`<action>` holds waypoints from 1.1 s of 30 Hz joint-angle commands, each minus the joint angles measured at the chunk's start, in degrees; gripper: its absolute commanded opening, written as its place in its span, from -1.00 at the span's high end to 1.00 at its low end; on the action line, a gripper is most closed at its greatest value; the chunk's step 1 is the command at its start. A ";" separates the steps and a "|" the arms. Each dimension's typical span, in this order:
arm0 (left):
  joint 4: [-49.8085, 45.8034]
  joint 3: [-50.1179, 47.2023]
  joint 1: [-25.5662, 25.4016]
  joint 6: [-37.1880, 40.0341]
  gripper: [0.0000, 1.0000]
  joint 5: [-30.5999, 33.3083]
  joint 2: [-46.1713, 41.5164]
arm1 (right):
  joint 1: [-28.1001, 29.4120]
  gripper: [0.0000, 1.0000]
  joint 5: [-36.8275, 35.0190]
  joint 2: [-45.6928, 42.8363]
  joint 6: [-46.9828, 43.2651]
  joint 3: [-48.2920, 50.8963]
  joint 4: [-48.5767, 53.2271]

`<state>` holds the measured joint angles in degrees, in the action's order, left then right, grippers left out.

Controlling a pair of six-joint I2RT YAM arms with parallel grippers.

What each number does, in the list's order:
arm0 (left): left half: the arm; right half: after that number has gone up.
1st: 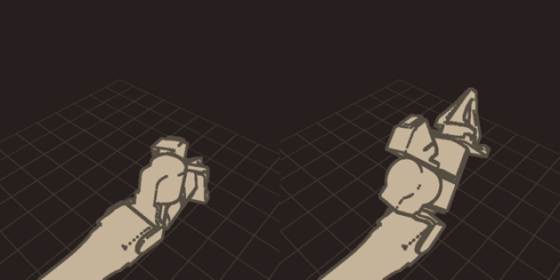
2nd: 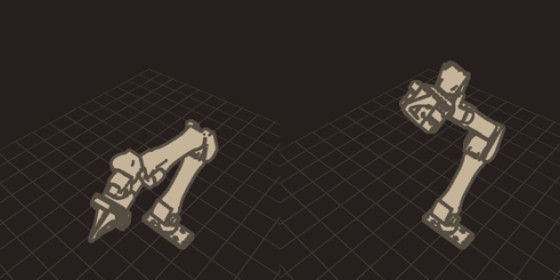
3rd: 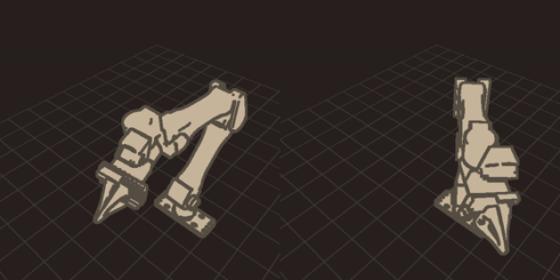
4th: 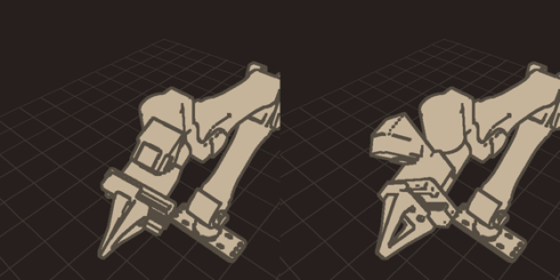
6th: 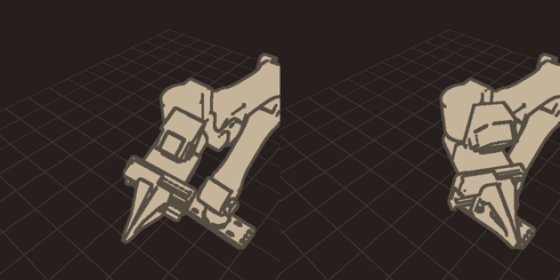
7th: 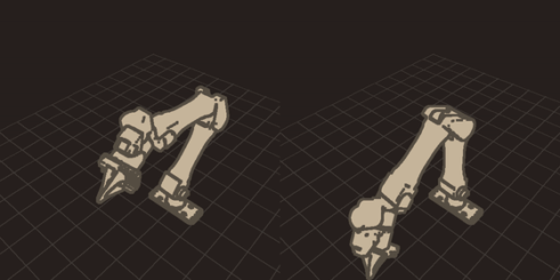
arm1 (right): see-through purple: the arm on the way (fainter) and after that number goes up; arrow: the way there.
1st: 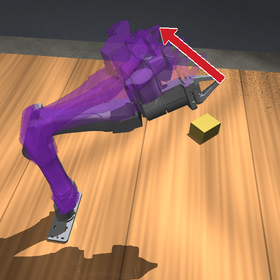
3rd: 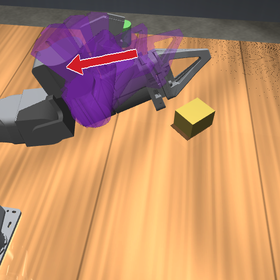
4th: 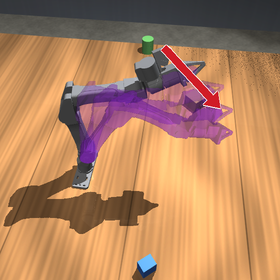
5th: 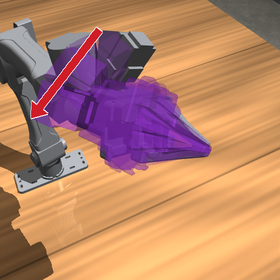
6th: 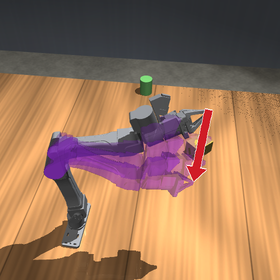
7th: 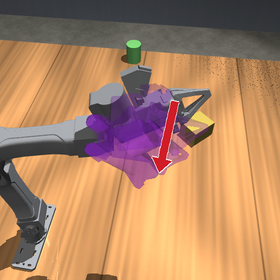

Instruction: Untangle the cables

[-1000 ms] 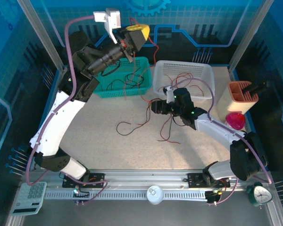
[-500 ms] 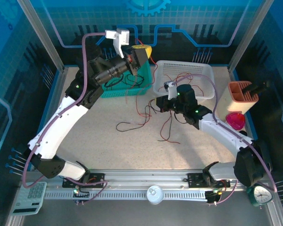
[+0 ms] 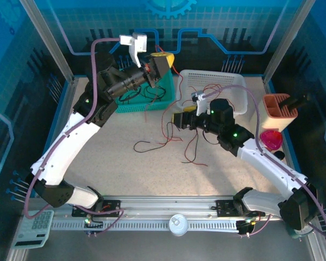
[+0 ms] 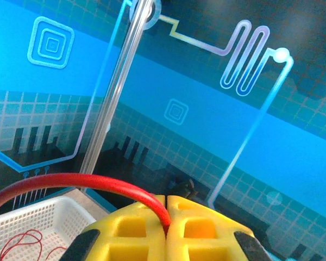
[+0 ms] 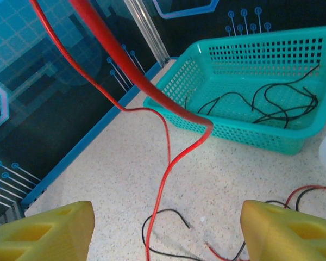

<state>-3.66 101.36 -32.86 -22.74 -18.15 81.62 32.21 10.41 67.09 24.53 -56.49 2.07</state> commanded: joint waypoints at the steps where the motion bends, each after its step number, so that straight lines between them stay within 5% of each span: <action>1: 0.96 2.61 -0.62 -1.94 1.00 -1.96 -1.25 | 0.38 -0.45 -1.71 3.31 -1.61 -5.31 -1.74; 6: 0.26 3.05 -1.09 -2.03 1.00 -2.15 -1.82 | 0.34 -0.33 -1.05 9.68 -3.01 -10.99 -1.72; 15: -0.78 -3.29 -1.08 0.55 1.00 -0.05 -5.08 | -0.91 0.99 0.37 8.70 -4.07 -11.70 -0.56; 29: 2.02 -30.55 -1.06 8.35 1.00 7.08 -15.59 | -1.49 1.00 4.34 -1.71 -1.33 -12.25 2.84; 33: 3.68 -31.99 -0.99 8.69 1.00 8.04 -17.28 | -1.55 1.00 2.95 -1.48 -1.19 -11.98 4.17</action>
<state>-4.12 68.75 -33.76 -16.27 -11.97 67.07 31.33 13.08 65.58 22.46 -67.85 4.12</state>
